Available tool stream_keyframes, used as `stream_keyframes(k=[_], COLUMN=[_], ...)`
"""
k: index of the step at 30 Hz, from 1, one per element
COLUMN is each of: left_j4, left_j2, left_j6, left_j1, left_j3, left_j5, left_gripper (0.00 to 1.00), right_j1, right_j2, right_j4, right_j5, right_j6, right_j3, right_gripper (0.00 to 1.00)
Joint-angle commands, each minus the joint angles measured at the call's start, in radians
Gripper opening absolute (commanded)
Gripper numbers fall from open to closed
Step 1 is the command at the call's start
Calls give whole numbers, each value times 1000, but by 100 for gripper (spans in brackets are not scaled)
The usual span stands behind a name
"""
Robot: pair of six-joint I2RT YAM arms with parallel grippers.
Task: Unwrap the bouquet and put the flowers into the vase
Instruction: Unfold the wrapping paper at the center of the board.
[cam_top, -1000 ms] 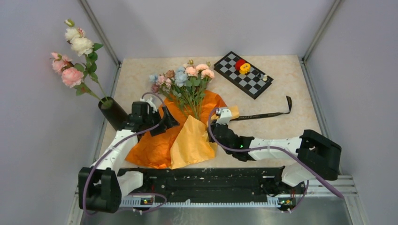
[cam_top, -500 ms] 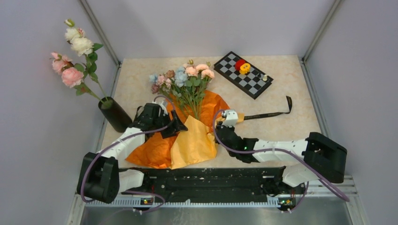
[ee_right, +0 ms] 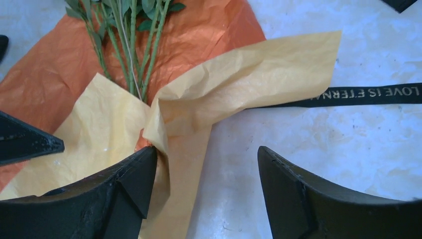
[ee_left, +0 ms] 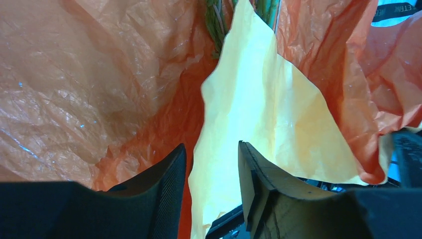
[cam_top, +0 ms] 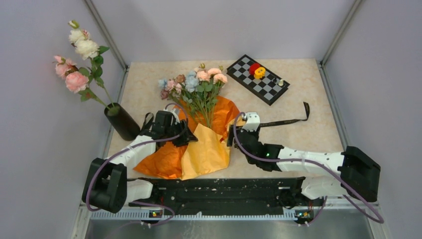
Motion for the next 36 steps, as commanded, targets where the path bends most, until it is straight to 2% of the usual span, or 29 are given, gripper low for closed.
stream_keyframes(k=[1,10,14,23,26,29,31,32,36], left_j4=[18,7,2,3,1,1,1,3,25], left_j2=[-2,-8,-6,4,7,15,25,30,49], left_j6=[6,7,14,17,20,21,22,24,24], left_j1=[-5,-7,-7,-7,-7,-7,-6,-7,-7], left_j3=[12,12,13,11,15,17,21,21,23], left_j5=[-25,-37,-42,-43,-48,-51,-51,-48,-33], left_gripper=[45,35,32,23,20,14,7,0,0], right_j1=[-65,-159,-236,-260,-287,-317,-344,-358,-426], right_j2=[-47,-76,-57,-48,-57,-65,-66,-66,-55], right_j4=[-74,-170,-194,-226,-218,-209,-205,-199,-130], right_j5=[-55,-157,-245,-219,-240,-253,-262,-273,-344], right_j6=[-37,-19,22,60,66,48,32,23,-30], right_j3=[91,169,162,114,90,72,65,61,29], right_gripper=[76,81,76,69,58,32,20,16,4])
